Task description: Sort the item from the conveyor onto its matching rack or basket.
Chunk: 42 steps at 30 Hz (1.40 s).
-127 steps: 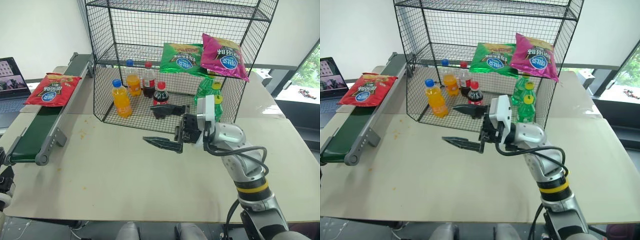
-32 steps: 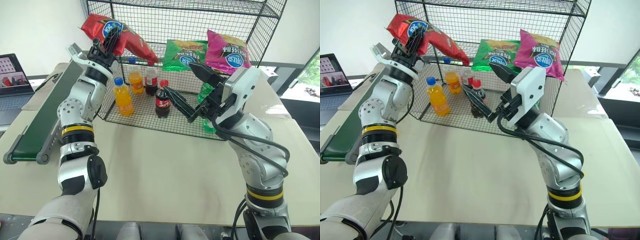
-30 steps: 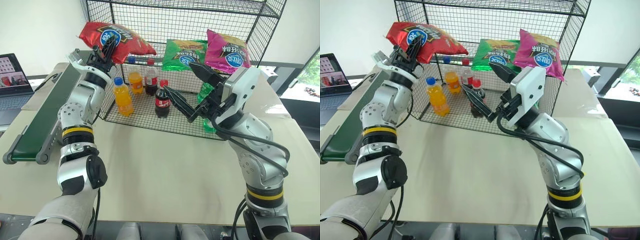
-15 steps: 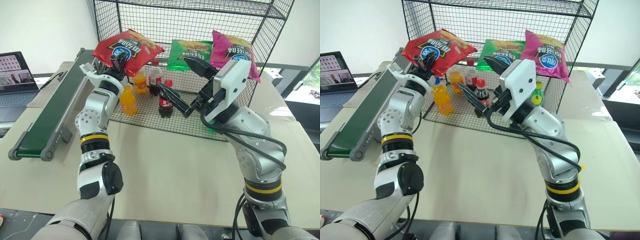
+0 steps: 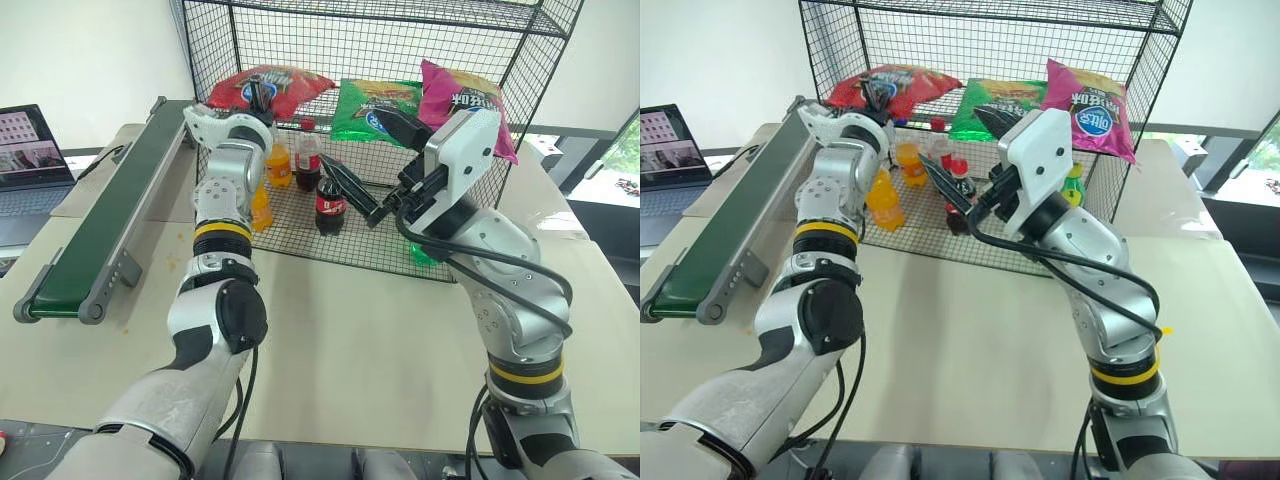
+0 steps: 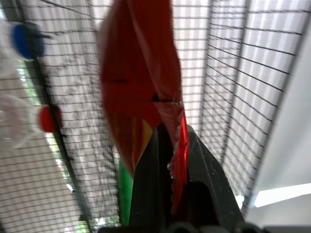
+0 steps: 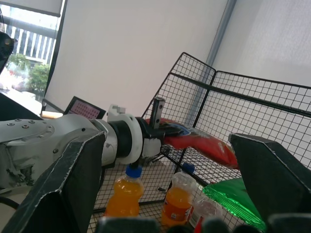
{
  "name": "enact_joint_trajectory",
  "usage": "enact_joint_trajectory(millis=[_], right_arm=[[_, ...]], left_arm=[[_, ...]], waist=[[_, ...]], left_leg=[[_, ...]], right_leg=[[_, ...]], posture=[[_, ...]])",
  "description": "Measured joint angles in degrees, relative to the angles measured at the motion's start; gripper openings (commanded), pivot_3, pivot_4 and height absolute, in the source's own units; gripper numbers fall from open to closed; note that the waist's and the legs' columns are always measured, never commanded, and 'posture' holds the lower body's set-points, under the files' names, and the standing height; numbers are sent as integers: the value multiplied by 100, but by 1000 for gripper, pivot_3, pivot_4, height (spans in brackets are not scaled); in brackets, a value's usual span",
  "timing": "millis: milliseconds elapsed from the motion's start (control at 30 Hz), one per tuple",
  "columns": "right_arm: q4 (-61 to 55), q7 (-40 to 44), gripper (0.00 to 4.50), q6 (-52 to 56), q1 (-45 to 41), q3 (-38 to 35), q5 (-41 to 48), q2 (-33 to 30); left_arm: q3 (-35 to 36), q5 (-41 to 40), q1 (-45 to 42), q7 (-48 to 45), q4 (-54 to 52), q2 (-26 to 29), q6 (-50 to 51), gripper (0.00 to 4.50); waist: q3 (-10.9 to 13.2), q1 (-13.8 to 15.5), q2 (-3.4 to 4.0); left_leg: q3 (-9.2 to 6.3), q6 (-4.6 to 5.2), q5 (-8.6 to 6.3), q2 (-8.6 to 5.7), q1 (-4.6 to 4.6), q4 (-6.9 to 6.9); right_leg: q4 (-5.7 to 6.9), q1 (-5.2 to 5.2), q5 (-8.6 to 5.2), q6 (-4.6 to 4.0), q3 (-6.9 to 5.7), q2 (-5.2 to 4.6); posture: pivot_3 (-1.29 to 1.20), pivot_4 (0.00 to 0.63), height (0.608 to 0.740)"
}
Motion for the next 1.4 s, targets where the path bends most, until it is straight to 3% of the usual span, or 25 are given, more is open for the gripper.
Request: enact_joint_trajectory(millis=[100, 200, 400, 500, 867, 1000, 1033, 1167, 1267, 1333, 1400], right_arm=[[-31, -15, 4500, 12, 24, -9, -65, -5], [-111, -22, 4500, 72, 57, -10, -72, -4], [-164, -23, 4500, 114, 137, -18, -73, -3], [-164, -20, 4500, 116, 183, -17, -73, 3], [-83, 130, 4500, 33, 398, 22, -68, 111], [-34, 198, 4500, -11, 723, 51, -70, 135], [-56, 222, 4500, -55, 920, 62, -71, 145], [-147, 109, 4500, -159, 2002, 68, -151, 208], [-147, -59, 4500, -339, 2834, 78, -431, 205], [-121, -273, 4500, -404, 3379, 14, -593, 280], [-106, -452, 4500, -445, 3613, -31, -666, 393]], left_arm=[[96, 140, -56, -95, 312, 0, -76, 30], [150, 235, -167, -178, 356, 2, -83, 830], [173, 258, -160, -267, 69, -85, 145, 3370], [139, 233, 164, -103, -728, -222, 463, 4484], [-253, -432, 2335, 1512, -4214, -479, 2033, 4484], [-732, -556, 3121, 1542, -5304, 72, 2824, 4484], [-992, -470, 3437, 1412, -5670, 458, 3057, 4484], [-2207, 919, 4802, 623, -6809, 1973, 3365, 4484], [-3048, 2289, 5921, 90, -7007, 2527, 2779, 4484], [-3633, 3347, 6573, -182, -6781, 2711, 2095, 4484], [-3866, 3854, 6786, -410, -6490, 2629, 1632, 4484]], waist=[[0, -8, 0], [0, -3, 0], [0, -5, 0], [0, -14, 1], [-2, -46, 5], [-2, -44, 6], [-3, -52, 7], [-5, -52, 14], [-4, -58, 17], [-1, -56, 18], [2, -42, 18]], left_leg=[[0, -1, 0, 0, -2, 0], [0, -1, 1, 0, -2, 0], [-1, -2, 1, 0, -1, 1], [-1, -4, 2, 0, 3, 0], [-4, -6, 4, 1, 17, 10], [-6, -15, 8, 1, 20, 9], [-6, -17, 10, 1, 25, 4], [-5, -33, 17, 0, 37, -10], [-3, -35, 17, -2, 35, -18], [-2, -36, 18, -2, 27, -19], [-2, -39, 21, -2, 17, -13]], right_leg=[[1, -1, 0, 1, -1, 0], [1, -1, -1, 1, -1, 0], [3, 0, -1, 2, -1, 0], [9, 1, -1, 2, 1, 0], [19, 18, 0, 3, 9, 0], [19, 20, 0, 3, 9, 0], [17, 21, 0, 3, 10, 0], [10, 28, -2, 1, 12, -1], [2, 22, -4, -2, 14, -4], [6, 12, -6, -4, 13, -4], [14, 4, -5, -5, 12, -3]], posture=[[0, 150, 740], [0, 150, 740], [0, 150, 740], [0, 150, 740], [0, 150, 740], [0, 150, 740], [0, 150, 740], [0, 150, 740], [0, 150, 740], [0, 150, 740], [0, 150, 740]])
